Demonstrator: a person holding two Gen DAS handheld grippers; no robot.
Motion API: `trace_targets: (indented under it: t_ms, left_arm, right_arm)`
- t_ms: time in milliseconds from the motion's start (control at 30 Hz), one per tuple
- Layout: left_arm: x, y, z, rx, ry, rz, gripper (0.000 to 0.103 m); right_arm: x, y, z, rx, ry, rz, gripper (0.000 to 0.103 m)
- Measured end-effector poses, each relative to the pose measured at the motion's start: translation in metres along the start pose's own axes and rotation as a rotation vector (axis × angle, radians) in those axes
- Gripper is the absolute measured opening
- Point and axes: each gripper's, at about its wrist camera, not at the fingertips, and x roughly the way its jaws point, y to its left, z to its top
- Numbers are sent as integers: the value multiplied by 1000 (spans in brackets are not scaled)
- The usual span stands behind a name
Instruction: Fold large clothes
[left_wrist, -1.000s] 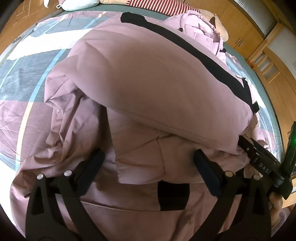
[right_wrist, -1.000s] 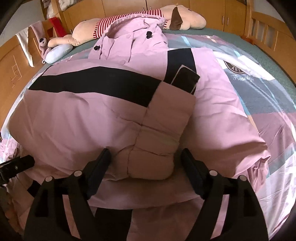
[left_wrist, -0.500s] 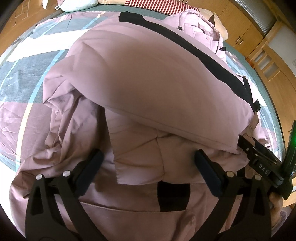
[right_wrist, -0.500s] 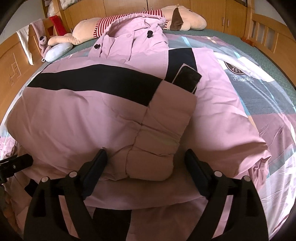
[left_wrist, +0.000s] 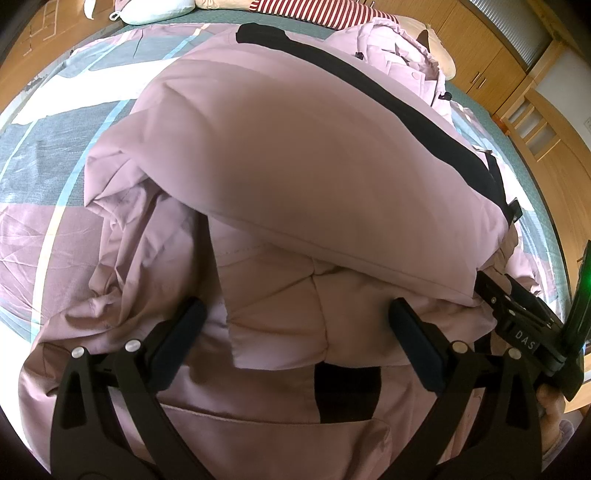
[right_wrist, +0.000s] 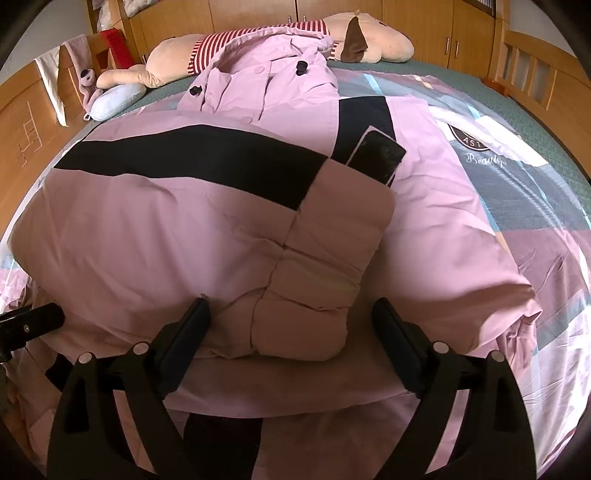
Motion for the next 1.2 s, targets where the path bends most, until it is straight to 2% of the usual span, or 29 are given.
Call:
trace_targets:
  t_ms: [400, 467, 500, 533, 600, 667, 800, 900, 1067, 1200]
  left_arm:
    - [0, 2, 1, -2, 4, -6, 101]
    - [-7, 3, 1, -20, -6, -4, 101]
    - [-10, 4, 2, -31, -12, -7, 101]
    - [-14, 7, 3, -44, -20, -19, 101]
    - [-15, 12, 3, -66, -20, -39, 101]
    - [-11, 17, 3, -82, -4, -53, 101]
    - [-9, 11, 1, -49, 7, -22, 101]
    - [-7, 9, 0, -34, 13, -6, 101]
    - [-6, 12, 1, -47, 19, -25, 101]
    - [-4, 9, 1, -30, 20, -8, 101]
  right_arm:
    - [-6, -5, 3, 25, 18, 10, 92]
    - [-25, -13, 7, 90, -50, -3, 92]
    - [-41, -17, 8, 116, -136, -6, 92]
    - [-55, -17, 10, 114, -208, -11, 92]
    - [-66, -13, 13, 72, -272, -34, 92]
    - [-59, -7, 14, 25, -246, -26, 92]
    - [-4, -5, 5, 12, -3, -14, 92]
    - [0, -15, 6, 73, 11, 35, 94]
    - [1, -8, 3, 44, 8, 15, 99]
    - [3, -7, 1, 41, 7, 17, 100]
